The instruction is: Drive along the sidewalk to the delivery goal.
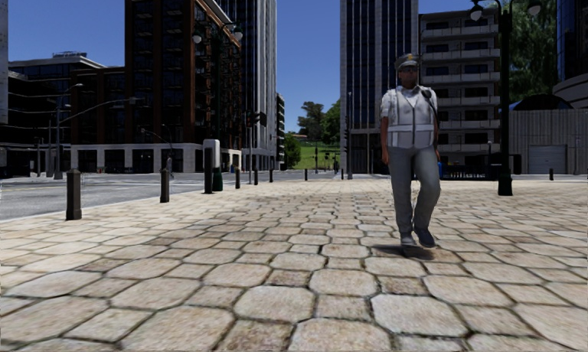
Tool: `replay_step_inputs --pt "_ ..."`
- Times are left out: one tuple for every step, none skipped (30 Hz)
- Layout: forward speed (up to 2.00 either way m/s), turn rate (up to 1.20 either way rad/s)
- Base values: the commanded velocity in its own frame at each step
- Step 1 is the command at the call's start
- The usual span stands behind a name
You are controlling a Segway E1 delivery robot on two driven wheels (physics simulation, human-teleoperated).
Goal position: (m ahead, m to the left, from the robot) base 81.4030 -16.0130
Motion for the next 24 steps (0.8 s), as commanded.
replay_step_inputs --pt "2.00 0.30" --pt "2.00 0.30" --pt "2.00 0.30" --pt "2.00 0.11" --pt "2.00 0.00" --pt "2.00 0.00" --pt "2.00 0.00" --pt "2.00 0.00" --pt "2.00 0.00" --pt "2.00 -0.12" --pt "2.00 -0.29" --pt "2.00 -0.29" --pt "2.00 -0.37" --pt "2.00 -0.38" --pt "2.00 -0.39" --pt "2.00 -0.39" --pt "2.00 -0.39" --pt "2.00 -0.39" --pt "2.00 -0.39" --pt "2.00 -0.39" --pt "2.00 -0.39" --pt "2.00 -0.39" --pt "2.00 -0.39" --pt "2.00 -0.39"
